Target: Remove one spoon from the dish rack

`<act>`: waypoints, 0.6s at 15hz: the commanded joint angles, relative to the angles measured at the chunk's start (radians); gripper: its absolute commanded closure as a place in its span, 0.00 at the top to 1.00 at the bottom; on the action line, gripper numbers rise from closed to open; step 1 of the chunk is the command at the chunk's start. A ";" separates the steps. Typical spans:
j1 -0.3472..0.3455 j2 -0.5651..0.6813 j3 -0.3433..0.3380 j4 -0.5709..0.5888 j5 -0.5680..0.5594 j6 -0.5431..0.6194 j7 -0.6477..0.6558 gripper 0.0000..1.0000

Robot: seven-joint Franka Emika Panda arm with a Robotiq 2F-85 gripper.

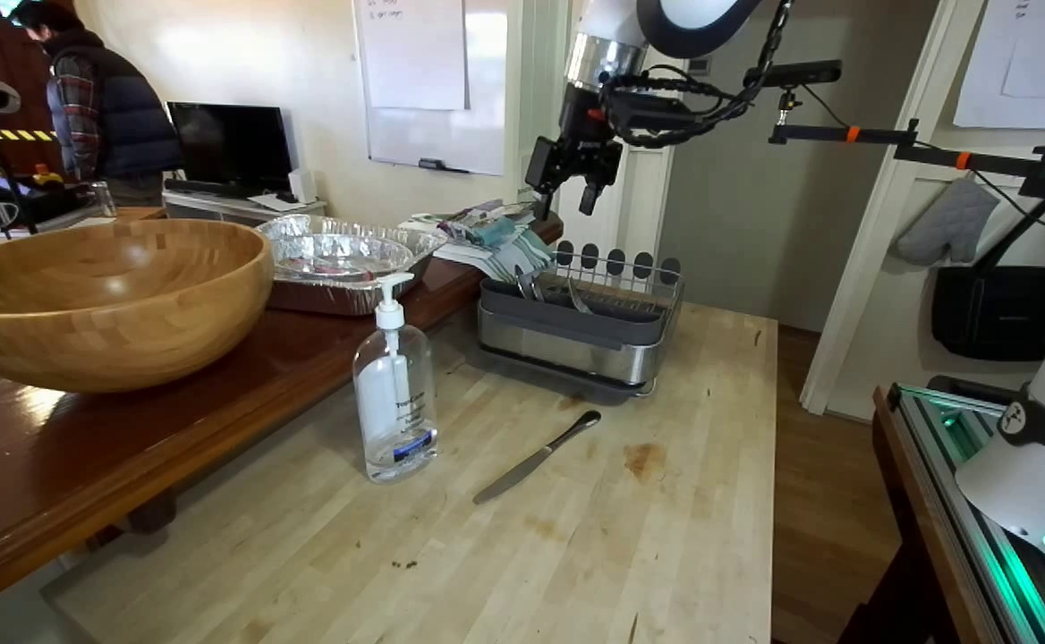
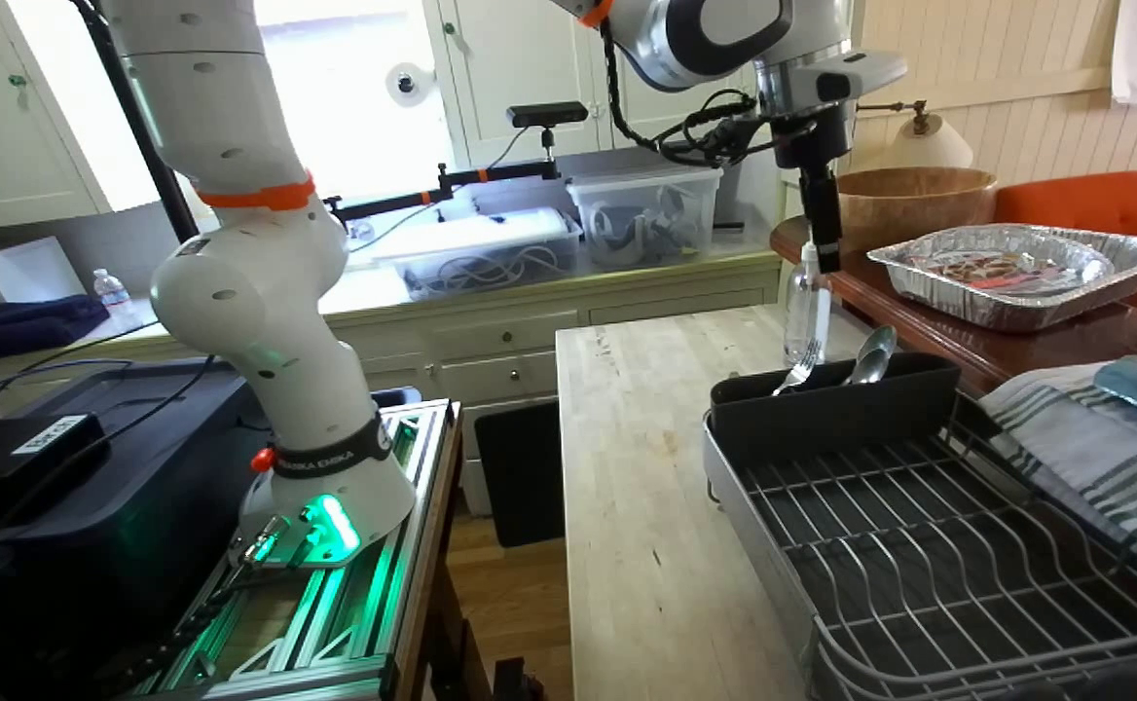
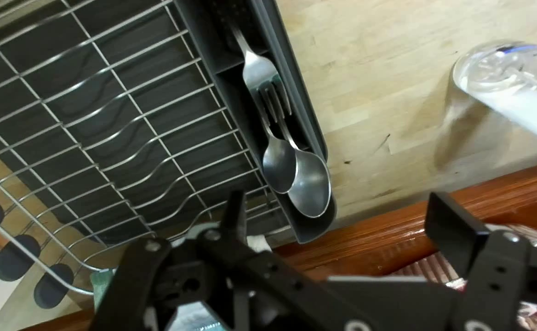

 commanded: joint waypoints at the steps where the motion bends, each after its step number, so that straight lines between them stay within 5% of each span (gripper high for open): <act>1: 0.021 0.133 -0.022 0.108 0.057 0.049 0.016 1.00; 9: 0.059 0.324 -0.049 0.236 0.100 0.160 0.003 1.00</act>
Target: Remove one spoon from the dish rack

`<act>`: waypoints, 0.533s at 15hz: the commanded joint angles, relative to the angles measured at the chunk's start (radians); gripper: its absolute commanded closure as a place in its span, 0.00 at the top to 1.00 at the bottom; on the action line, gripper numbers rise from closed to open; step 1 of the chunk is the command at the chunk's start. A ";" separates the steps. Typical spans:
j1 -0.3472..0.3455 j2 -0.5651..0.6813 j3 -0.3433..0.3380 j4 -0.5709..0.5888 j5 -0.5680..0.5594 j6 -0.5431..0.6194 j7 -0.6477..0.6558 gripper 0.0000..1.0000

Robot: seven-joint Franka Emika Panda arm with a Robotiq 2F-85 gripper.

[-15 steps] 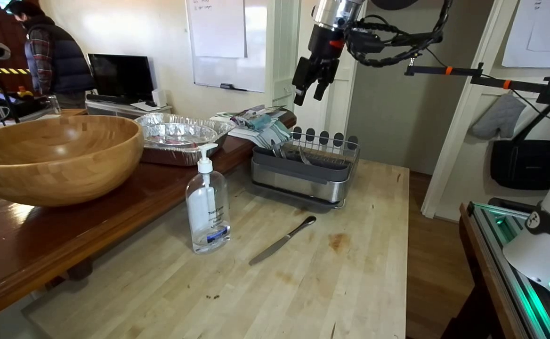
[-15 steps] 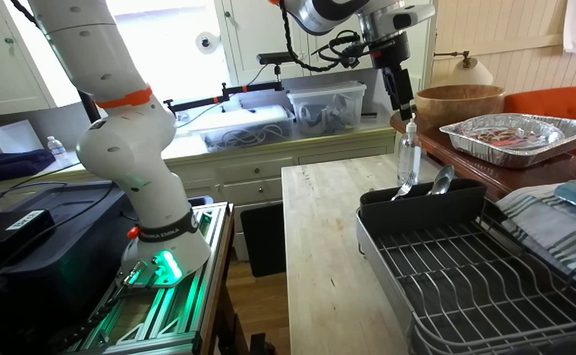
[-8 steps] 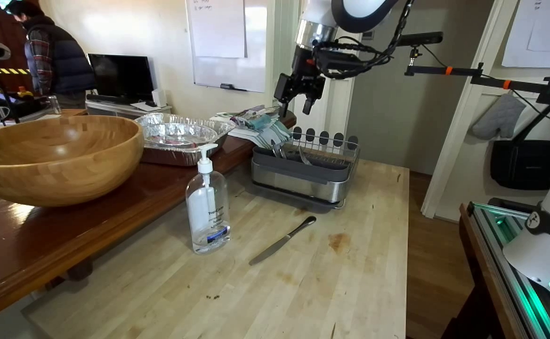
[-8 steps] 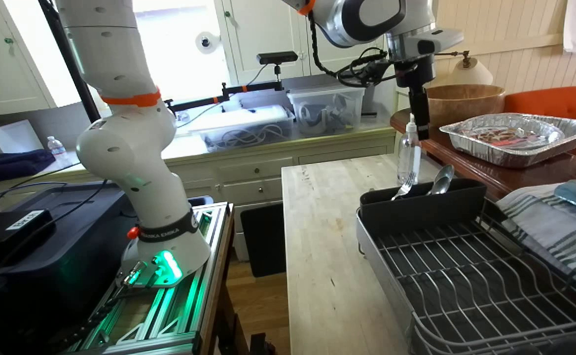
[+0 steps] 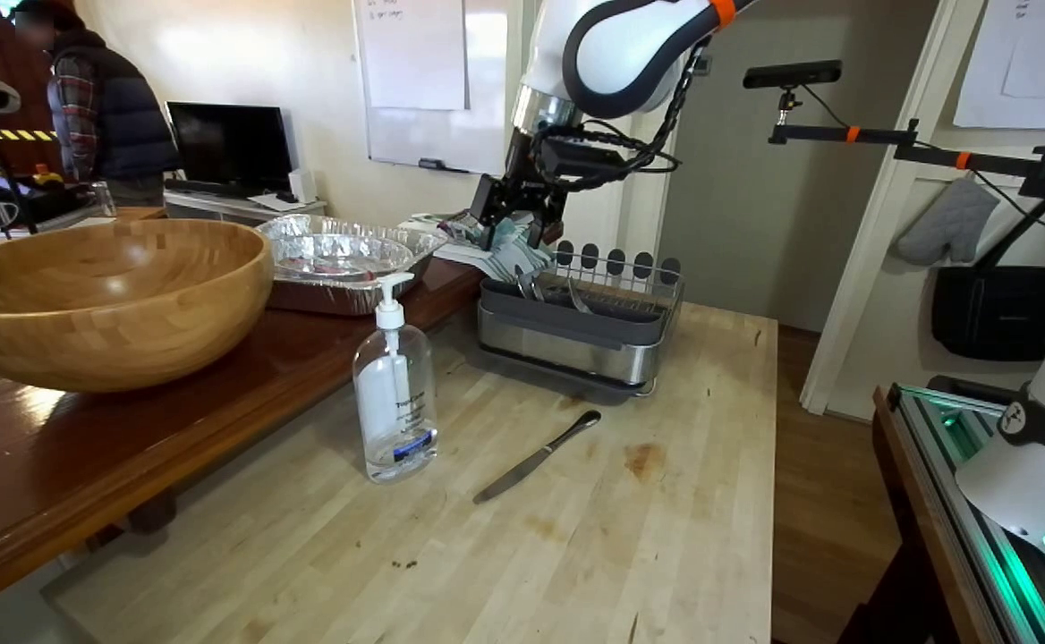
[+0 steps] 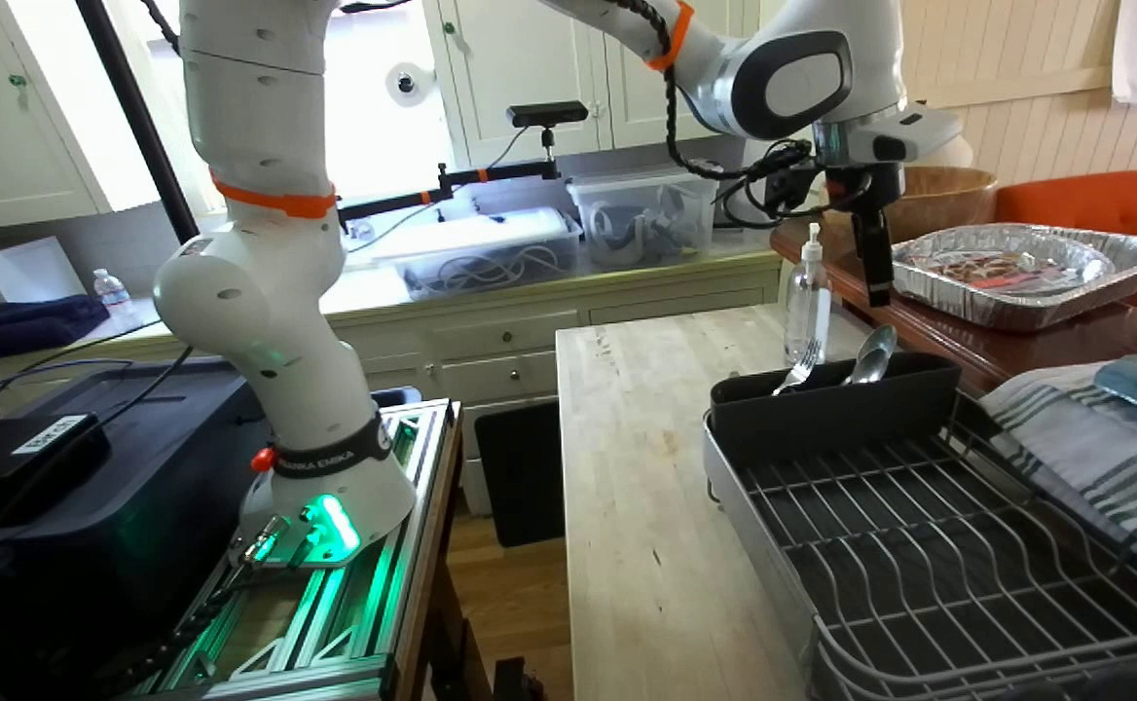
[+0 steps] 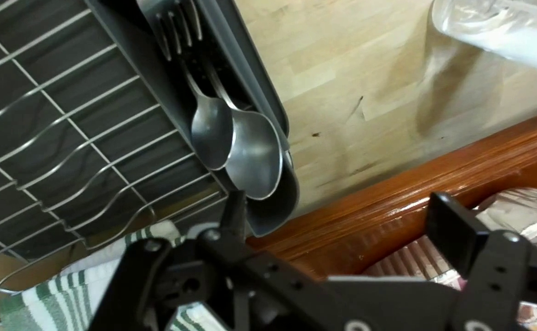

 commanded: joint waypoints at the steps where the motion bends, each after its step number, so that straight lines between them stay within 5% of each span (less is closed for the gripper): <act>1: 0.031 0.084 -0.027 0.066 0.026 0.043 -0.003 1.00; 8: 0.046 0.110 -0.047 0.097 0.035 0.025 -0.005 1.00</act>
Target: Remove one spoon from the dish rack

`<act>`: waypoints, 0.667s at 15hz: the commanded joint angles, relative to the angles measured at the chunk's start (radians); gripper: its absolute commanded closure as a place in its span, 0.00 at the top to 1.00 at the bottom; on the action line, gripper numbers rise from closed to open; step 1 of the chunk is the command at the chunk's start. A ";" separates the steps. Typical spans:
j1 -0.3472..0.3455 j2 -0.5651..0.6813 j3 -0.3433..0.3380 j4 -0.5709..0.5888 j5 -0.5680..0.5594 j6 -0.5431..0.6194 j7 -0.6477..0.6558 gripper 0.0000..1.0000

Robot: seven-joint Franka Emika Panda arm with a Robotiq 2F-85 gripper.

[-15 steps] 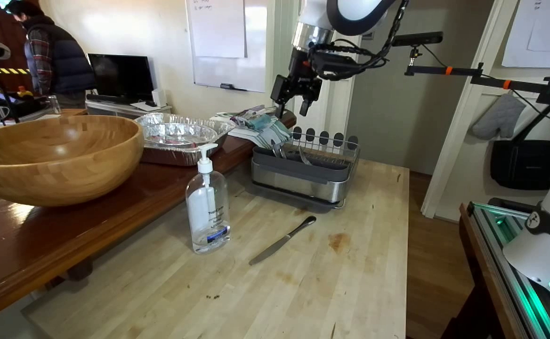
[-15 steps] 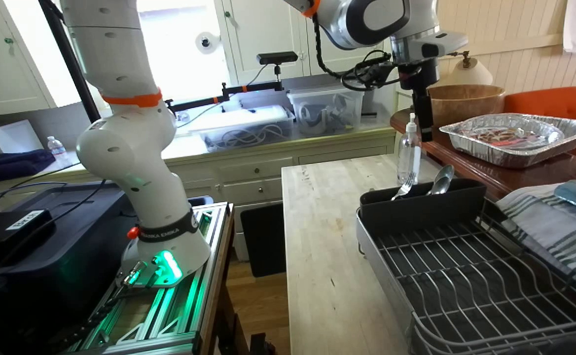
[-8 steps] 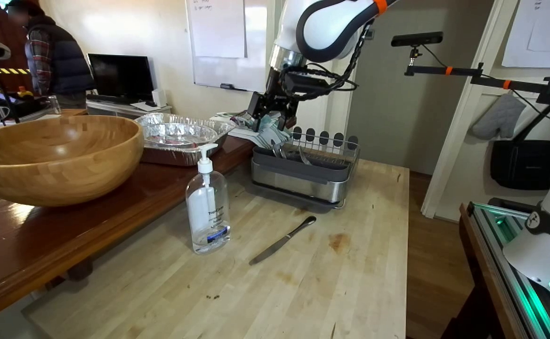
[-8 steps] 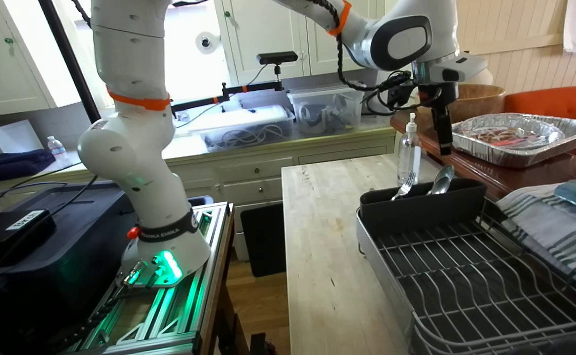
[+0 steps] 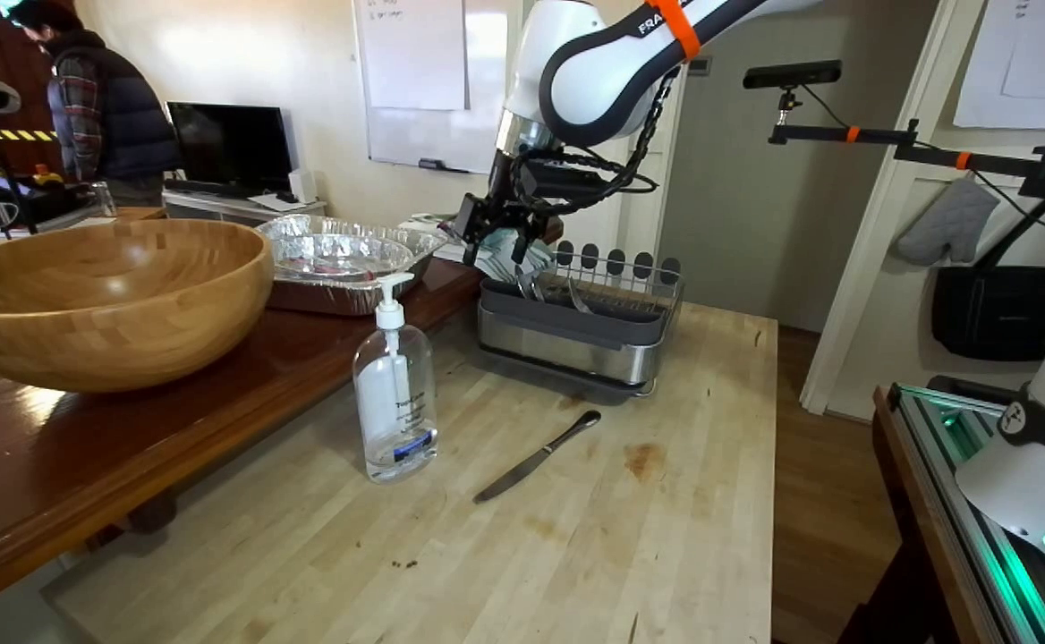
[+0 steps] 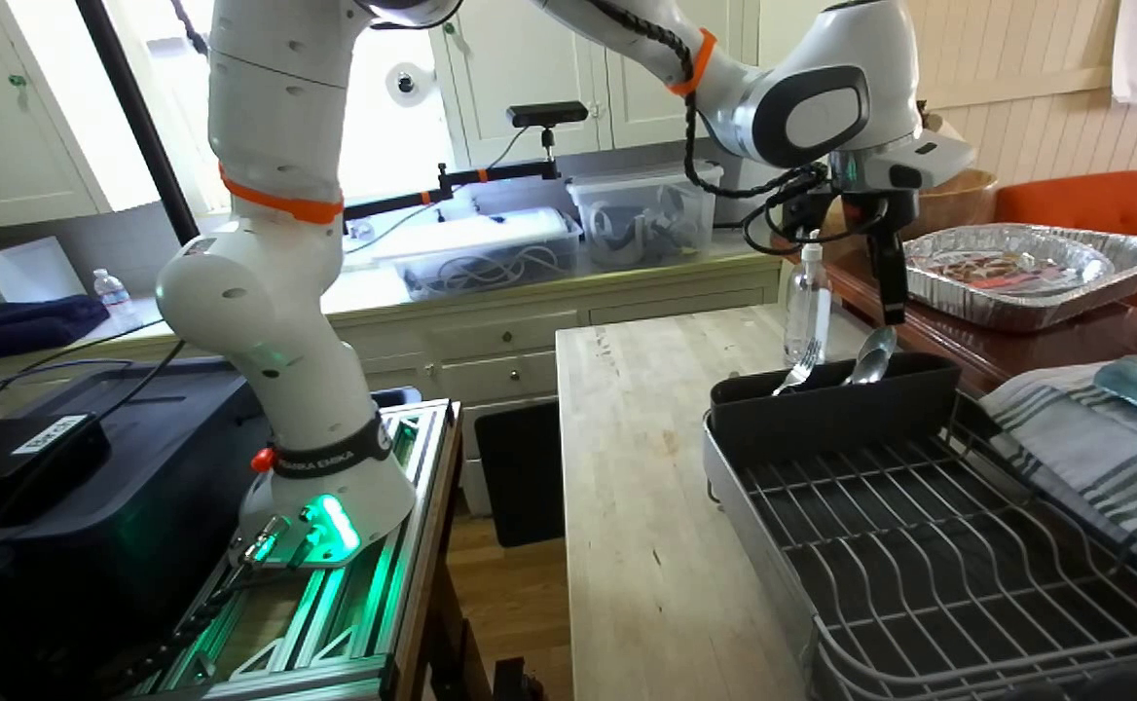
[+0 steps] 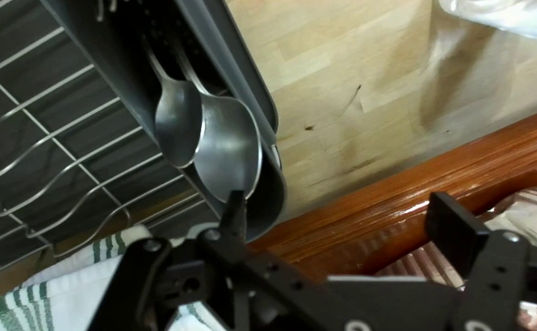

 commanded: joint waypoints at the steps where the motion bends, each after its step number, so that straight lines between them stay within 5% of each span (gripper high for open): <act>1: 0.018 0.006 -0.025 0.021 0.022 -0.013 -0.004 1.00; 10: 0.020 0.036 -0.041 0.030 0.018 -0.038 -0.006 1.00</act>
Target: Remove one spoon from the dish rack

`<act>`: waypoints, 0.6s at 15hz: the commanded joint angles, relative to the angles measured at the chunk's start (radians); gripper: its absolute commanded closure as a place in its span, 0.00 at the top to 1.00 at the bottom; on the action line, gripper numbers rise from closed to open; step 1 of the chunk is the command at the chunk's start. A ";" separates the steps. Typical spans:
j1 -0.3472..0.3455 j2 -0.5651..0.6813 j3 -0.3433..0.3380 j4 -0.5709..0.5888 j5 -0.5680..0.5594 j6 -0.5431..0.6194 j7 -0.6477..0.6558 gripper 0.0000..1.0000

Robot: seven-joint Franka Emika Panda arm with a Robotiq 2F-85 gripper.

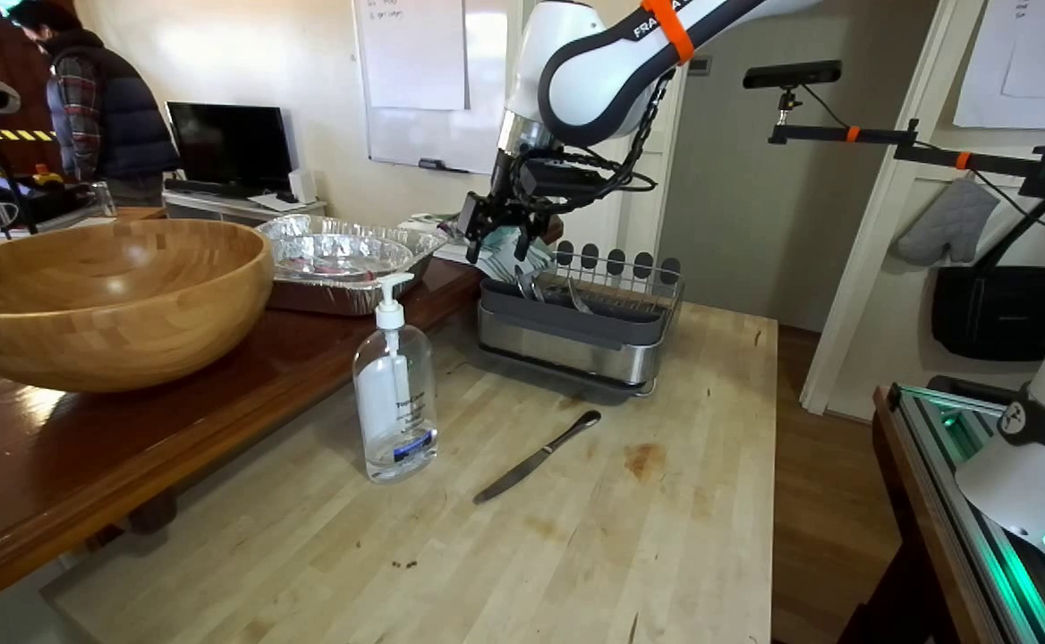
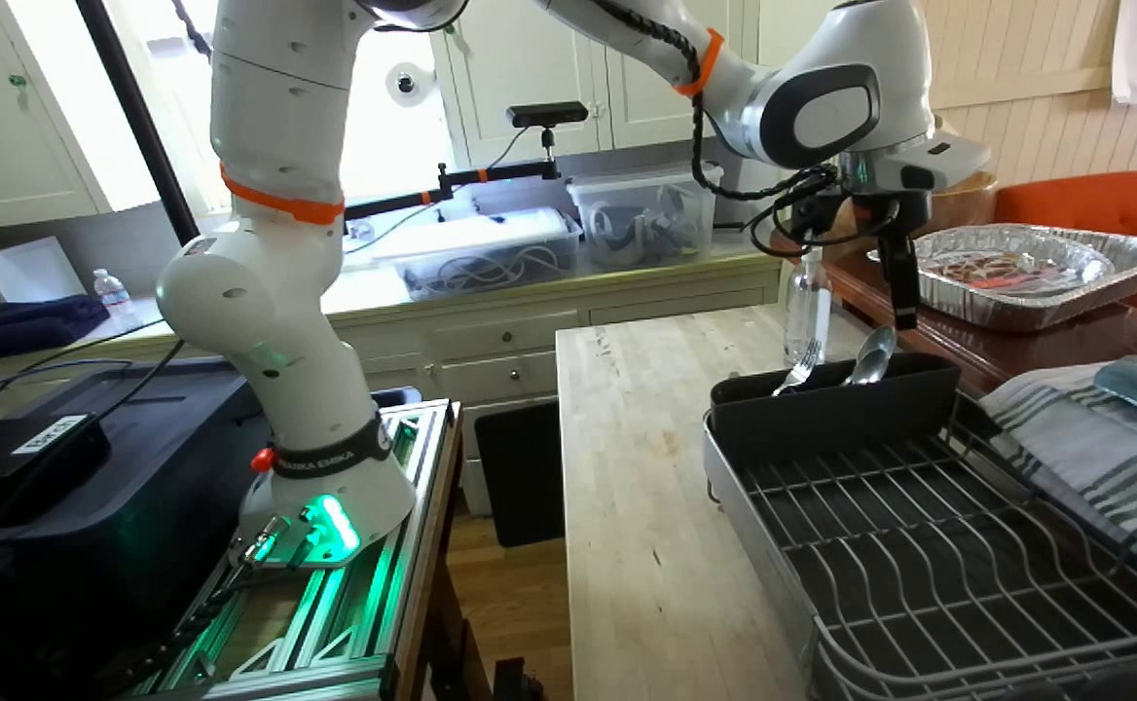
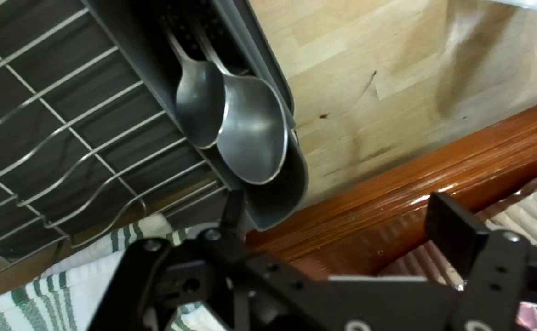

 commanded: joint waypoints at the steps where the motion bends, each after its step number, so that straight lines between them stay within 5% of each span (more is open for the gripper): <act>1: 0.017 0.029 -0.014 0.014 0.017 -0.037 -0.006 1.00; 4: 0.021 0.039 -0.017 0.016 0.014 -0.055 -0.004 0.99; 6: 0.023 0.043 -0.018 0.018 0.015 -0.063 -0.003 0.74; 9: 0.023 0.043 -0.020 0.018 0.016 -0.067 -0.002 0.53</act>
